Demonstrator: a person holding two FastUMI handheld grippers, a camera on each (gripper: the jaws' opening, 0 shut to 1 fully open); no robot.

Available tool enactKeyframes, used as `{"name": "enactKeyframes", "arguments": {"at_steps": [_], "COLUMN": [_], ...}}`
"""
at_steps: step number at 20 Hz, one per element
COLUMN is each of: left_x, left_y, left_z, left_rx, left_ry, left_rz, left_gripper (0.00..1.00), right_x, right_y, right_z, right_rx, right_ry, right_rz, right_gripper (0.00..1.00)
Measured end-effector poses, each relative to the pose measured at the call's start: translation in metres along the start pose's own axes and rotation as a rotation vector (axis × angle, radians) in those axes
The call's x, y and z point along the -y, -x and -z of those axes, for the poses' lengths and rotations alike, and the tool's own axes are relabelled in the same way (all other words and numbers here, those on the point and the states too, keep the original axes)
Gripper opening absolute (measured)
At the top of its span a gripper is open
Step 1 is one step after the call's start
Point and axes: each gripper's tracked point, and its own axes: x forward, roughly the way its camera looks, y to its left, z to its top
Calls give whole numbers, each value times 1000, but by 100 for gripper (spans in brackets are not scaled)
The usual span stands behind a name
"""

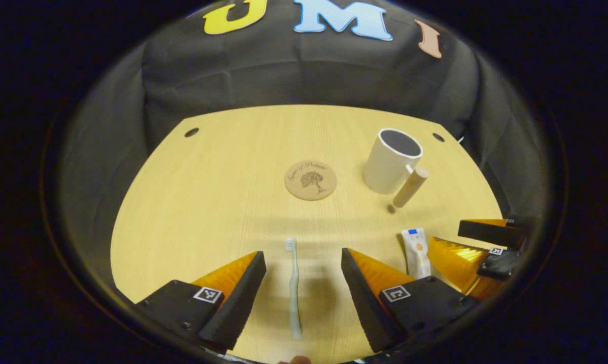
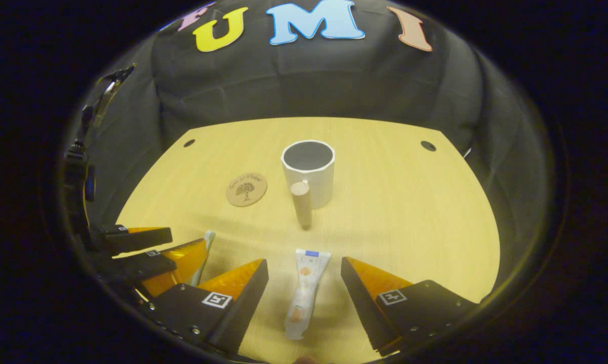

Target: Put the toothbrush and toothpaste on the desktop into the cup, then pick up the cup and place it on the coaster on the desktop.

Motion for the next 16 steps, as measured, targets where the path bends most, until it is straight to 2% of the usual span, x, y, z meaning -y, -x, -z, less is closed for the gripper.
{"name": "enactKeyframes", "arguments": {"at_steps": [7,13,16], "left_x": [0,1,-4], "left_y": [21,36,38], "left_z": [32,47,47], "left_rx": [-221,-348,-361], "left_ry": [11,22,-1], "left_rz": [-2,1,-17], "left_gripper": [99,99,98], "right_x": [4,7,6], "right_y": [-19,-34,-40], "right_z": [30,41,47], "right_rx": [-187,-285,-328], "right_ry": [-42,-57,-71], "right_rz": [-7,4,7], "right_gripper": [90,91,91]}}
